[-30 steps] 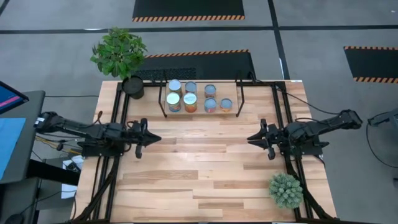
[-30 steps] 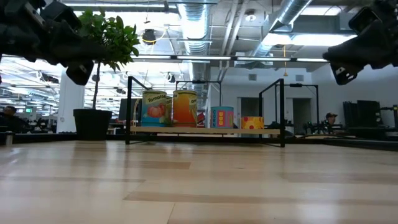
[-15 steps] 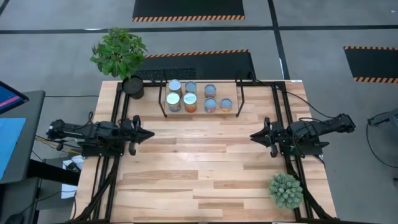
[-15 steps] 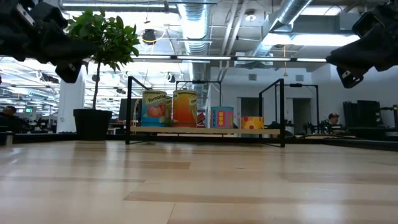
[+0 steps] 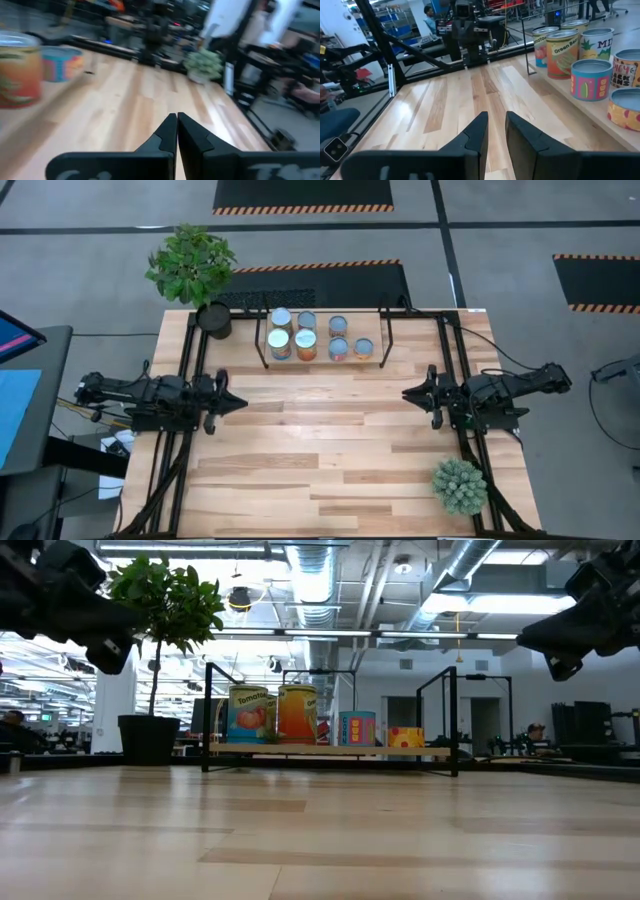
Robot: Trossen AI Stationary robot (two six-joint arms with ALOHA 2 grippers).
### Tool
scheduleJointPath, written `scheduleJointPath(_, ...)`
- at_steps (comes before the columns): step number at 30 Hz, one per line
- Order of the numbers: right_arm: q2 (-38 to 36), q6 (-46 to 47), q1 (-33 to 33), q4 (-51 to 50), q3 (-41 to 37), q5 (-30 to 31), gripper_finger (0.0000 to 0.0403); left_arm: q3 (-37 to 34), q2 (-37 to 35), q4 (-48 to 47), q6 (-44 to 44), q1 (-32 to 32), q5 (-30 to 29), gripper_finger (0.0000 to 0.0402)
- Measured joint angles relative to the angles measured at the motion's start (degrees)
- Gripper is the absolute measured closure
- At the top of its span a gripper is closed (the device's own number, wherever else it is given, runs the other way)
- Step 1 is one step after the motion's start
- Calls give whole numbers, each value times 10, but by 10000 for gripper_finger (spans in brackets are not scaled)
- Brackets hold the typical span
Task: Pick and place cans onto a shelf
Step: Return to Home Position
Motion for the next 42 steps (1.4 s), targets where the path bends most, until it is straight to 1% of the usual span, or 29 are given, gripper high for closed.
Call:
scheduleJointPath(3, 0, 1, 0, 0, 0, 0, 310, 0, 0, -4, 20, 0, 43, 402)
scheduleJointPath(5, 0, 1, 0, -1, 0, 0, 310, 0, 0, -5, 29, 0, 51, 401)
scheduleJointPath(42, 0, 3, 0, -3, -2, 0, 310, 0, 0, -5, 25, 0, 44, 401)
